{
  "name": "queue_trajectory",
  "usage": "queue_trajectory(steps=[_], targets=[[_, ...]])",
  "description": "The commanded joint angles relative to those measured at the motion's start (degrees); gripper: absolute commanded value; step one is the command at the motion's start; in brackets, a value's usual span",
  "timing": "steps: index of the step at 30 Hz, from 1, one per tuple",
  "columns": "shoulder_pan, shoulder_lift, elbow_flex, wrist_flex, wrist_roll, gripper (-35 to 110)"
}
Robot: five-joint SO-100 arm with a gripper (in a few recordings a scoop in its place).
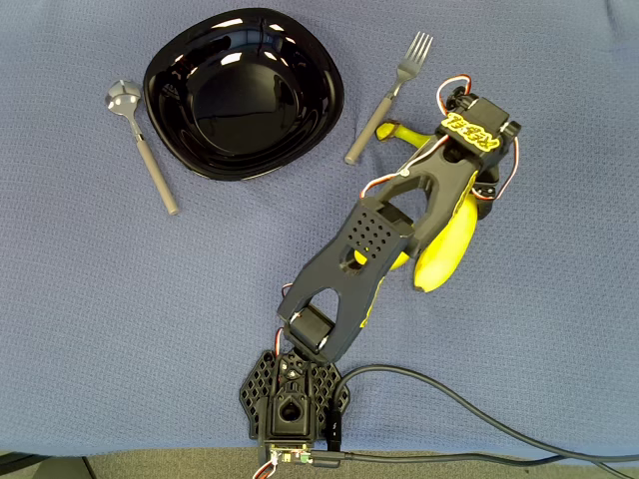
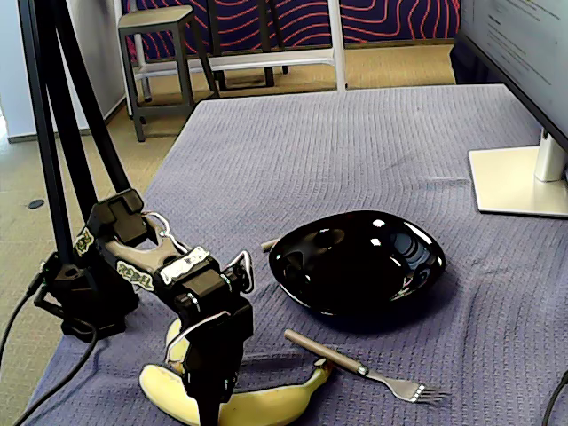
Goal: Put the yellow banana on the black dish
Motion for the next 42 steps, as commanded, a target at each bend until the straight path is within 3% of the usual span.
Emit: queue_trajectory(steps=[1, 11, 27, 42], targets=[[-1.0, 5.4, -1.2, 2.0, -0.4, 44], [-2.5, 6.9, -0.2, 2.3, -0.9, 42], [-1.8, 9.8, 0.4, 3.4, -1.5, 26], [-0.3, 9.8, 4.2, 0.1, -1.7, 23]])
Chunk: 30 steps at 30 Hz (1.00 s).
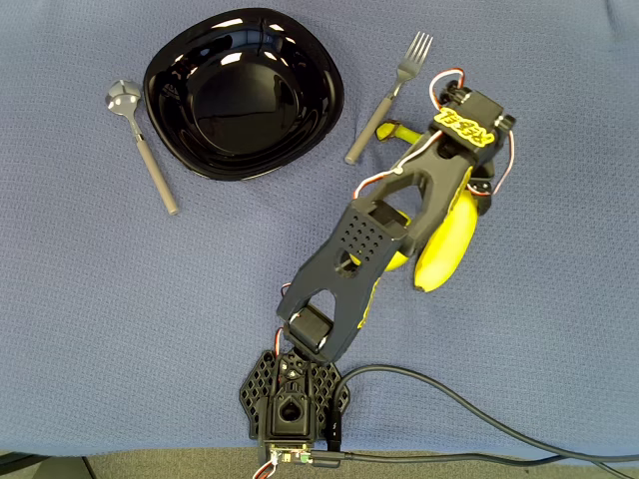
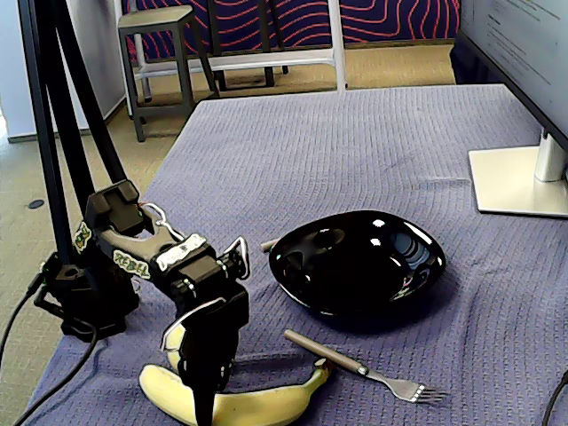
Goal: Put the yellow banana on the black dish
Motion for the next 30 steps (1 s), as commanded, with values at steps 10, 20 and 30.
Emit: queue_trajectory(steps=[10, 20, 30], targets=[[0.4, 5.1, 0.9, -1.8, -0.9, 0], [0.4, 6.6, -1.8, 2.2, -0.3, 0], [0.8, 9.5, -7.2, 5.7, 0.3, 0]])
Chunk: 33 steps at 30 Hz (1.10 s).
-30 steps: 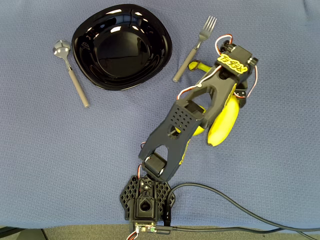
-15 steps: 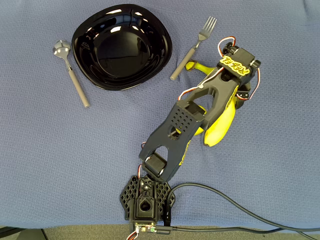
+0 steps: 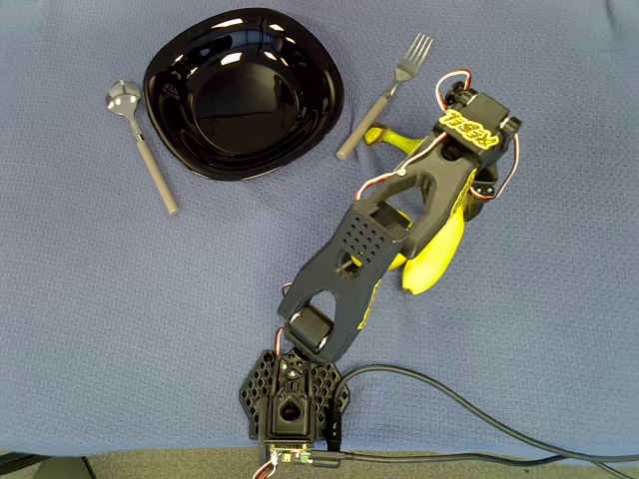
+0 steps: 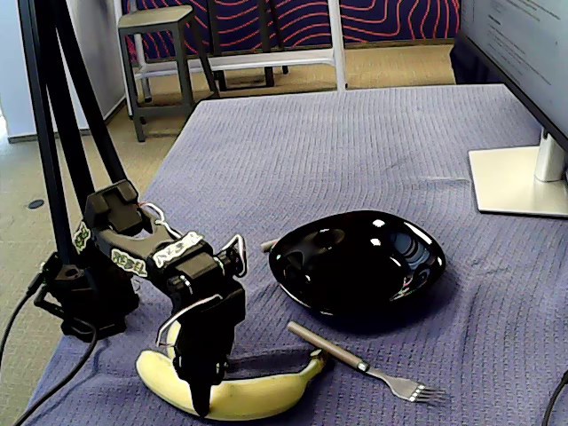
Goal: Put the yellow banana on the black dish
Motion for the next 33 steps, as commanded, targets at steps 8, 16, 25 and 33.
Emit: queue_trajectory(steps=[8, 16, 25, 33], targets=[[0.7, 10.9, -8.3, 6.5, -1.1, 0], [1.9, 14.4, -11.2, 7.0, -2.4, 0], [3.8, 16.8, -12.5, 1.4, -7.2, 0], [1.2, 19.6, -11.4, -4.1, -12.0, 0]])
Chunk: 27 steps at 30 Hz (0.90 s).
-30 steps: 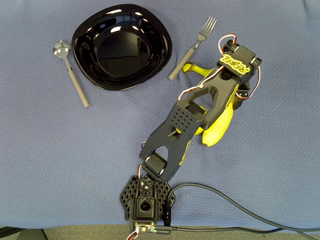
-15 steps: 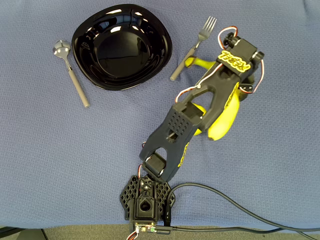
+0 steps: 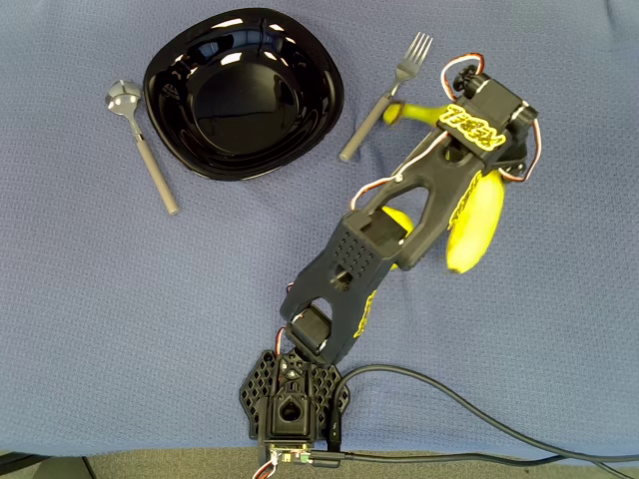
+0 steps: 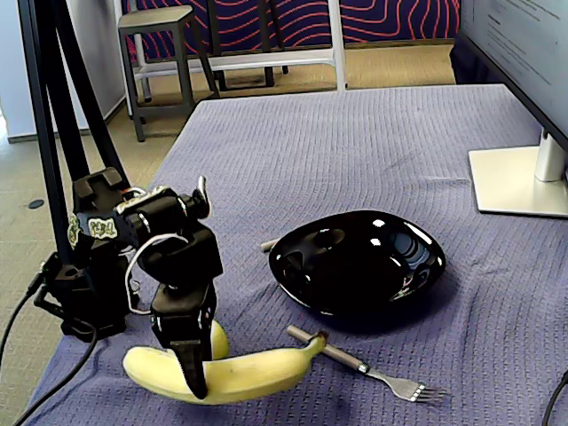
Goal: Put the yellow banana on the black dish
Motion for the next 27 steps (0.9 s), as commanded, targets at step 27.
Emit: queue_trajectory(steps=[27], targets=[[-34.4, 20.5, 11.3, -30.1, -15.3, 0]])
